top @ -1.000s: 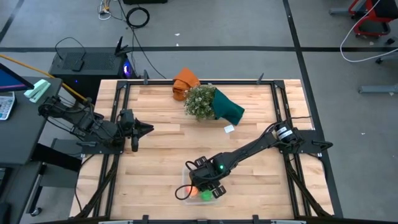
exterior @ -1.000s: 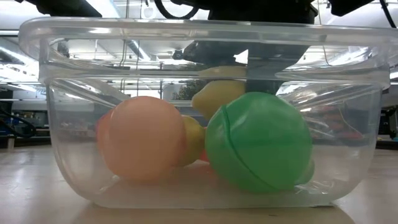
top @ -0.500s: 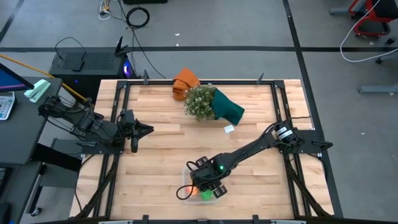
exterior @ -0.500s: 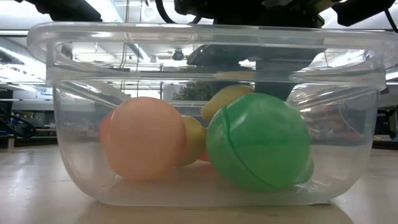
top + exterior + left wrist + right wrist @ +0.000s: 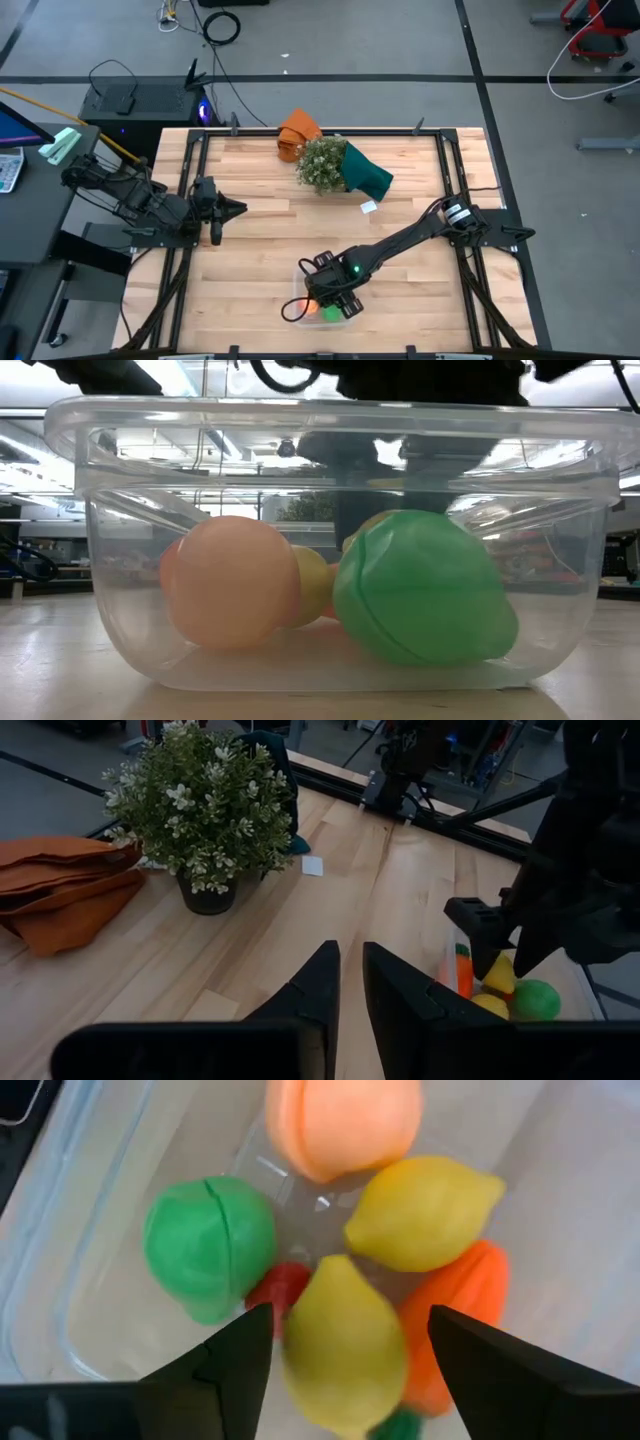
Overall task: Pick and placing Produce into tupperware
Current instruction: Put the lemon into the transparent container, then return to Home Position
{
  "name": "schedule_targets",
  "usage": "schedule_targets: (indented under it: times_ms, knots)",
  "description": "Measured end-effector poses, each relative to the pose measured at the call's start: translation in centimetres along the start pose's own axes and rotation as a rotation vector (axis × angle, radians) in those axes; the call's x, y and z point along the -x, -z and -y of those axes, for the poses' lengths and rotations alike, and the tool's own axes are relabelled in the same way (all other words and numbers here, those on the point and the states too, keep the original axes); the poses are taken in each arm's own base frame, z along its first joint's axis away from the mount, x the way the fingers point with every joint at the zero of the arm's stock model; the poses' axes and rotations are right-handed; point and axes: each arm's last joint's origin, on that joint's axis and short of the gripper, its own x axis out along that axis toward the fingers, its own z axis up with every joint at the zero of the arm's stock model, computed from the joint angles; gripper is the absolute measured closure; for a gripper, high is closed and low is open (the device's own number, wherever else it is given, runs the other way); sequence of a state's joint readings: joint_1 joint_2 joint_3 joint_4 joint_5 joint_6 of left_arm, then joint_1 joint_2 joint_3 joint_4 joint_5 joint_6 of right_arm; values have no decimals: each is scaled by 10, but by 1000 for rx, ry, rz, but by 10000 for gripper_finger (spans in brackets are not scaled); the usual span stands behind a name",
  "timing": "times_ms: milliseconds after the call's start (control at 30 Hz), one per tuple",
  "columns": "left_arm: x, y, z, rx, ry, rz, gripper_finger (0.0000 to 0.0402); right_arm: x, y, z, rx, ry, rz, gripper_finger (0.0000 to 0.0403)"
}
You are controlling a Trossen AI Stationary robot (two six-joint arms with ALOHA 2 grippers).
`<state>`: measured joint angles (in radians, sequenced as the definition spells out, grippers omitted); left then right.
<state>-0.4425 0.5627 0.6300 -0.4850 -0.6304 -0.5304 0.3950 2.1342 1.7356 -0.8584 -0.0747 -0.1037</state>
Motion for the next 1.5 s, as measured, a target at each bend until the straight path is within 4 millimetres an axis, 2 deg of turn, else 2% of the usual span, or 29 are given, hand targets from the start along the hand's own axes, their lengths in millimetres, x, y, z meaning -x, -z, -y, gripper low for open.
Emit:
schedule_targets:
  times_ms: [133, 333, 433, 533, 633, 667, 833, 967, 1200, 1500]
  knots:
    - [0, 0, 0, -1, -1, -1, 344, 13, -5, 1, 2, 22, -12, 163]
    - [0, 0, 0, -2, -1, -1, 346, 48, -21, 0, -9, 43, 22, 172]
    - [0, 0, 0, -3, -1, -1, 350, 75, -26, 1, -41, 51, 114, 216]
    - [0, 0, 0, -26, -1, -1, 350, 99, -19, 8, -153, 55, 146, 294]
    - [0, 0, 0, -50, -1, -1, 346, 120, -2, 20, -272, 87, 136, 378]
    - [0, 0, 0, -53, 0, 0, 344, 126, 4, 23, -306, 102, 135, 389]
    - [0, 0, 0, -83, -3, 1, 340, 156, 38, 42, -522, 148, 235, 391]
    - [0, 0, 0, -96, -2, 2, 345, 174, 69, 54, -675, 190, 445, 398]
    - [0, 0, -1, -122, -13, 6, 348, 175, 136, 51, -851, 232, 798, 402]
    - [0, -1, -4, -181, -124, 50, 349, 164, 214, 31, -890, 328, 1062, 403]
